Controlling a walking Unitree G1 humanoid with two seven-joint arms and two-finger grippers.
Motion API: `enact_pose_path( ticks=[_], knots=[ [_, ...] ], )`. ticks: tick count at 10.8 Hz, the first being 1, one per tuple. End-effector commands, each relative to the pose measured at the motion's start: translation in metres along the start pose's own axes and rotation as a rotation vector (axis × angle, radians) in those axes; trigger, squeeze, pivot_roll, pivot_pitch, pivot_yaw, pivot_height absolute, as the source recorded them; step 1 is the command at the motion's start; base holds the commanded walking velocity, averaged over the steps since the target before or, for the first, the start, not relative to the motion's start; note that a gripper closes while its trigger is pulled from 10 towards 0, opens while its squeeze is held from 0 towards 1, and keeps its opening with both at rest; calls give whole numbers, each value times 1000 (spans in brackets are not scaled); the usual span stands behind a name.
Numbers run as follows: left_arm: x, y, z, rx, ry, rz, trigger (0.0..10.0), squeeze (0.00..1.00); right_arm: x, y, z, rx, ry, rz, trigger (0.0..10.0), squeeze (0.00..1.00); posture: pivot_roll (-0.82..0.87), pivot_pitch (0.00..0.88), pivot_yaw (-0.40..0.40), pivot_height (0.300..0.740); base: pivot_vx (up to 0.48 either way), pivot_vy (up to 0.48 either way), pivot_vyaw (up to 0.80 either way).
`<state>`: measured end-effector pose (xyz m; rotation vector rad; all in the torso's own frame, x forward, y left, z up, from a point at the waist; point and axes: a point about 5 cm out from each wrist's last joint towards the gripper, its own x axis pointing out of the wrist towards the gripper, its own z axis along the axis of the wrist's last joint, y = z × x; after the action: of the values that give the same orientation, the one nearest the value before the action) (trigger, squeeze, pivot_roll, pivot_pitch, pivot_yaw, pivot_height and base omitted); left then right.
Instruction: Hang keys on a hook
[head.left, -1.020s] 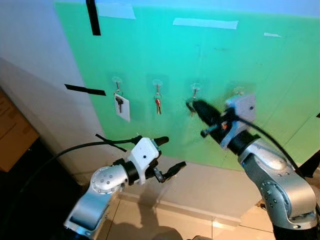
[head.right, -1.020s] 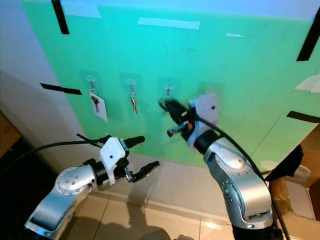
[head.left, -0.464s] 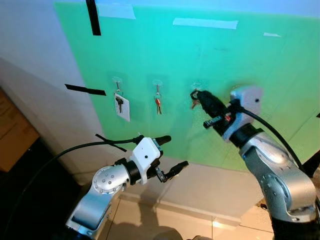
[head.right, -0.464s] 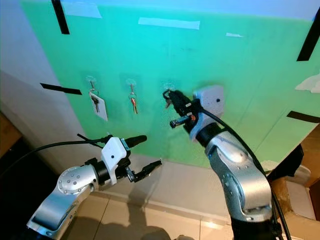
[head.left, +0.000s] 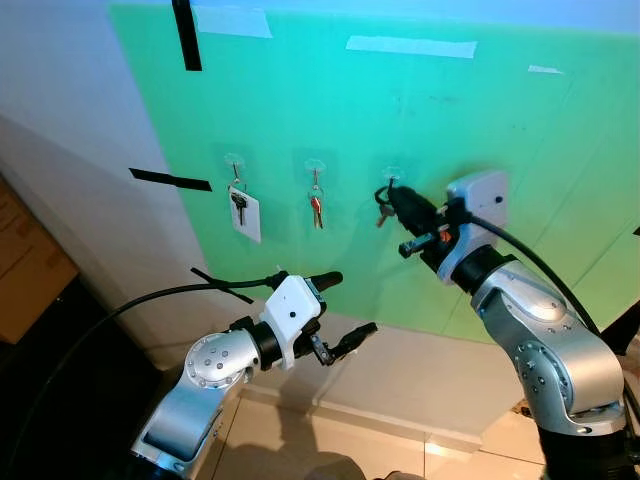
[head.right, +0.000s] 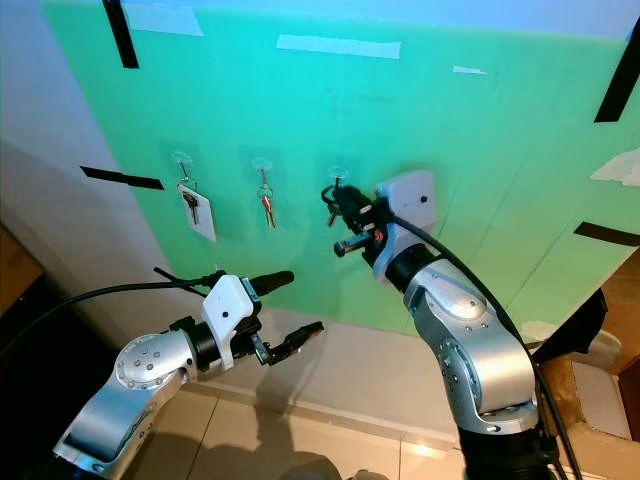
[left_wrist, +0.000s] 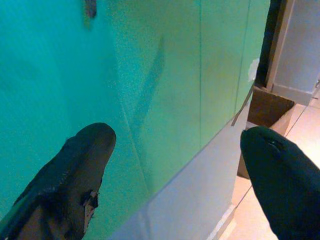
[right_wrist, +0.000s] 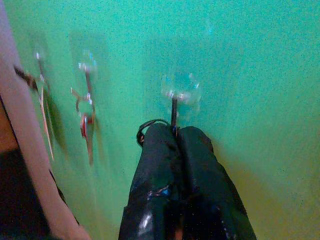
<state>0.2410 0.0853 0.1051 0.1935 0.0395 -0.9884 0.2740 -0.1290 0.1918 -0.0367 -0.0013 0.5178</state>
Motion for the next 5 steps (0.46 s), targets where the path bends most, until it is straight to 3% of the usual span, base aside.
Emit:
enact_pose_path(
  ticks=[1, 5],
  knots=[
    [-1, -1, -2, 13, 11, -8, 10000, 0, 0, 4, 0, -53, 32, 30, 10000, 0, -66, 0, 42, 740, 0, 0, 0],
    [-1, -2, -2, 13, 5, -10, 10000, 0, -8, 2, -11, -86, 118, 23, 10000, 0, -69, 0, 41, 740, 0, 0, 0]
  ],
)
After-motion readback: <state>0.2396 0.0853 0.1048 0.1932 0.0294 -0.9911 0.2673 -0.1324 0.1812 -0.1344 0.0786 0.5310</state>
